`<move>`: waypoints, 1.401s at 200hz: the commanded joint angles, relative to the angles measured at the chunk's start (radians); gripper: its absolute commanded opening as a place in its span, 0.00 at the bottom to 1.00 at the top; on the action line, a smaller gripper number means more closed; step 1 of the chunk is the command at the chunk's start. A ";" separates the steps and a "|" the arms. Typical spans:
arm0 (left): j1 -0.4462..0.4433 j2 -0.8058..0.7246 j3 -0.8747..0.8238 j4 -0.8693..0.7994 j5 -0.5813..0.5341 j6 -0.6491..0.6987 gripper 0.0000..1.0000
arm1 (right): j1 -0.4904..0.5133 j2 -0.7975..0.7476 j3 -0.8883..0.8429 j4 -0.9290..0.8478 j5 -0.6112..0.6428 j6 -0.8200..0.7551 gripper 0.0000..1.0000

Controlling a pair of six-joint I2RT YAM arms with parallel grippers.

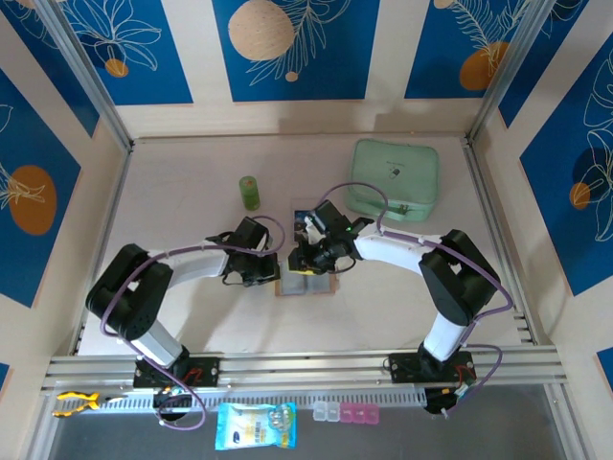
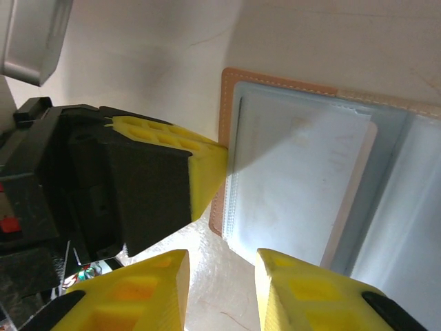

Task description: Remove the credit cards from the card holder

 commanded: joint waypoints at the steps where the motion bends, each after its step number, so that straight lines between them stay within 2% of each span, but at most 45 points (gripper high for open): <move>1: 0.005 -0.020 -0.031 -0.053 -0.036 -0.009 0.03 | -0.003 0.020 0.023 -0.023 -0.045 0.016 0.32; 64: 0.012 -0.019 -0.024 -0.056 -0.036 -0.002 0.03 | 0.002 0.090 0.053 -0.029 -0.086 0.008 0.32; 171: 0.021 -0.012 -0.012 -0.065 -0.037 0.011 0.03 | -0.002 0.160 0.075 -0.062 -0.062 -0.013 0.31; 280: 0.032 -0.008 -0.016 -0.071 -0.046 0.023 0.03 | -0.031 0.111 0.038 -0.099 -0.019 -0.028 0.31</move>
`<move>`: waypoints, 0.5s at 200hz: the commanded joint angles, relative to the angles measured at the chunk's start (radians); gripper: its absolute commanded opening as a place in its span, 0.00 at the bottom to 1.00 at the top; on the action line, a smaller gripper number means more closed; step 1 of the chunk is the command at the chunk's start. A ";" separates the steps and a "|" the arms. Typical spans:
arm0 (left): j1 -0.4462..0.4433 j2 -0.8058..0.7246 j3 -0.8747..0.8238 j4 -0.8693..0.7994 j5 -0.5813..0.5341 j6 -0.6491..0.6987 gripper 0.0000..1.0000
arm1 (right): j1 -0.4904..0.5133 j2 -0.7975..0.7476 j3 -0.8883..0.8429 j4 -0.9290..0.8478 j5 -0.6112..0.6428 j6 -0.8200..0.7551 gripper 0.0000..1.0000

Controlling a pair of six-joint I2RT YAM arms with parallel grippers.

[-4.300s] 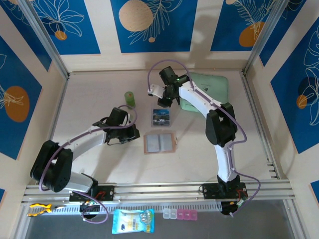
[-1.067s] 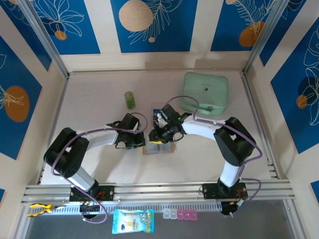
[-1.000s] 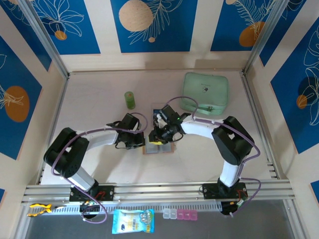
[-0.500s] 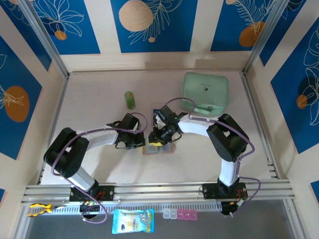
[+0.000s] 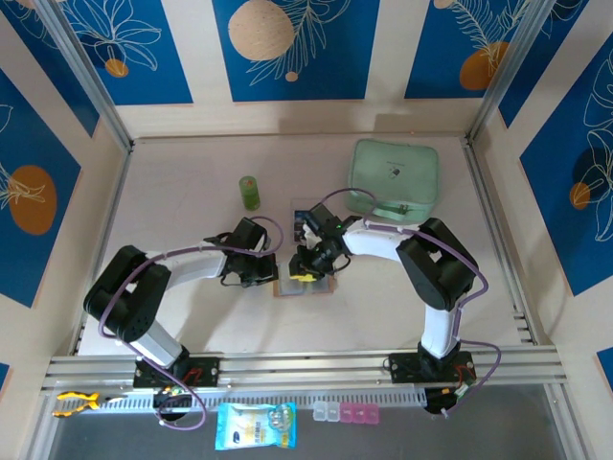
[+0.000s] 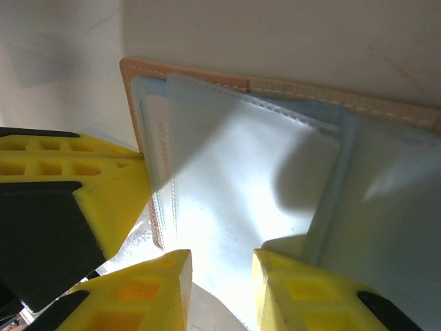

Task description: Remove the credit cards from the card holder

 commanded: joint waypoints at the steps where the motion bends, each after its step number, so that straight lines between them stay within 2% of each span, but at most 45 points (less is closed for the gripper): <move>1: 0.015 0.003 -0.005 -0.067 -0.040 0.019 0.03 | -0.013 -0.039 -0.018 -0.034 0.012 -0.021 0.31; 100: 0.019 -0.006 0.021 -0.083 -0.044 0.031 0.03 | -0.036 -0.043 -0.060 -0.002 -0.021 -0.029 0.27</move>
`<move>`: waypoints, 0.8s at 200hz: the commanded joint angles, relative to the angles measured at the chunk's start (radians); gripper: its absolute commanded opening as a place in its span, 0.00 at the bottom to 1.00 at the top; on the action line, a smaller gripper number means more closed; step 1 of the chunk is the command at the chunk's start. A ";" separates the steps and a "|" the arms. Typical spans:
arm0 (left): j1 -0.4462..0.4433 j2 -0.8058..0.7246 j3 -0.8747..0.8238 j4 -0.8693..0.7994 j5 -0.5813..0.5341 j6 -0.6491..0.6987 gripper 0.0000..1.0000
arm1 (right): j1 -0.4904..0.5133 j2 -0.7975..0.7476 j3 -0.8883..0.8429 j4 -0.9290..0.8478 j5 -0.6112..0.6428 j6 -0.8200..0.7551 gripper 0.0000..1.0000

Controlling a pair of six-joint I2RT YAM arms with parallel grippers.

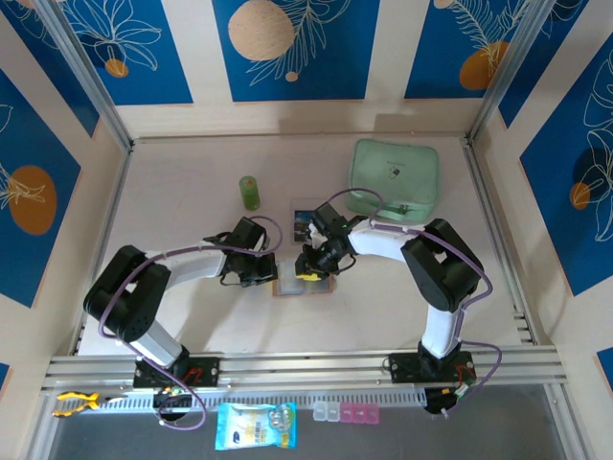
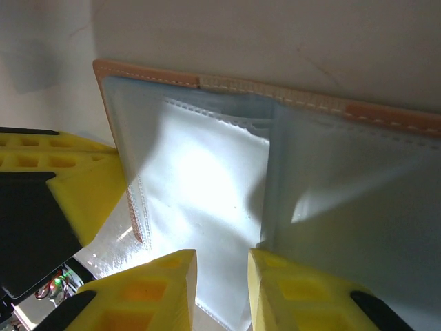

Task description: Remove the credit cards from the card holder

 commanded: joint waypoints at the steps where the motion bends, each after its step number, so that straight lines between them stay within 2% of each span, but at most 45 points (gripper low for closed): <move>1: 0.012 -0.007 0.019 -0.075 -0.044 0.029 0.03 | -0.007 -0.017 -0.025 -0.001 -0.024 -0.012 0.27; 55: 0.012 -0.077 0.061 -0.105 -0.034 0.025 0.06 | -0.012 -0.009 -0.034 0.016 -0.034 -0.011 0.27; 110: 0.007 -0.106 0.028 0.018 0.084 -0.070 0.28 | -0.011 -0.009 -0.037 0.020 -0.035 -0.012 0.27; 137: 0.006 -0.078 0.007 0.093 0.133 -0.106 0.35 | -0.012 -0.004 -0.037 0.023 -0.036 -0.011 0.27; 160: 0.003 -0.054 -0.002 0.125 0.152 -0.118 0.36 | -0.012 -0.003 -0.036 0.023 -0.037 -0.010 0.27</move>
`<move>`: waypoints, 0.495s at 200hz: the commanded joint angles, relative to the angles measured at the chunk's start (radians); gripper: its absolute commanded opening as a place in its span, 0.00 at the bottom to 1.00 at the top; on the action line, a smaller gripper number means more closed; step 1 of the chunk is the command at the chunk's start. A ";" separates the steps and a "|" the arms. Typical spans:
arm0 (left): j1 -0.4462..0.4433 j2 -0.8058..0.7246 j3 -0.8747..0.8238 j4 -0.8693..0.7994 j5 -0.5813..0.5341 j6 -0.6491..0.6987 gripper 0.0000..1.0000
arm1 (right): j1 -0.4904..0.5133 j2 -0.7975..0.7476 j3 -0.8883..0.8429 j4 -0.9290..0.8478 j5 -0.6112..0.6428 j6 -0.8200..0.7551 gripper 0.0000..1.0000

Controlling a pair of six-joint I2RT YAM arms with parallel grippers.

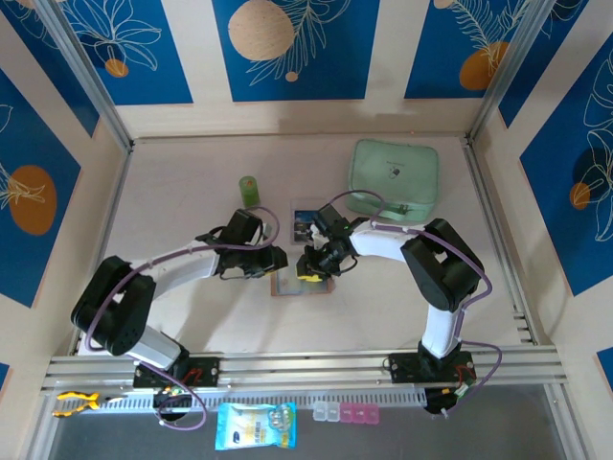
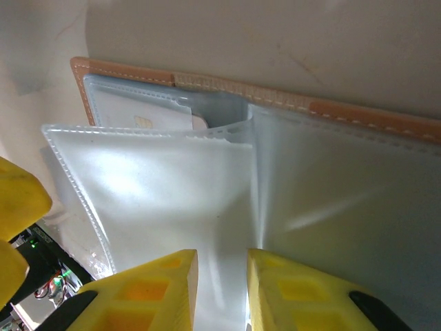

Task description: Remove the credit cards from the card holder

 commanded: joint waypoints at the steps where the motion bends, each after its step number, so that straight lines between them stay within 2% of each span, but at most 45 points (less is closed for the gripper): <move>1: -0.001 0.031 -0.021 0.067 0.061 -0.033 0.36 | -0.004 -0.002 -0.011 -0.003 -0.026 -0.011 0.27; 42: -0.007 0.064 -0.026 0.092 0.077 -0.046 0.36 | -0.004 -0.005 -0.010 -0.007 -0.026 -0.011 0.27; 99: -0.020 0.083 -0.030 0.129 0.096 -0.071 0.27 | -0.004 -0.017 -0.010 -0.006 -0.029 -0.008 0.27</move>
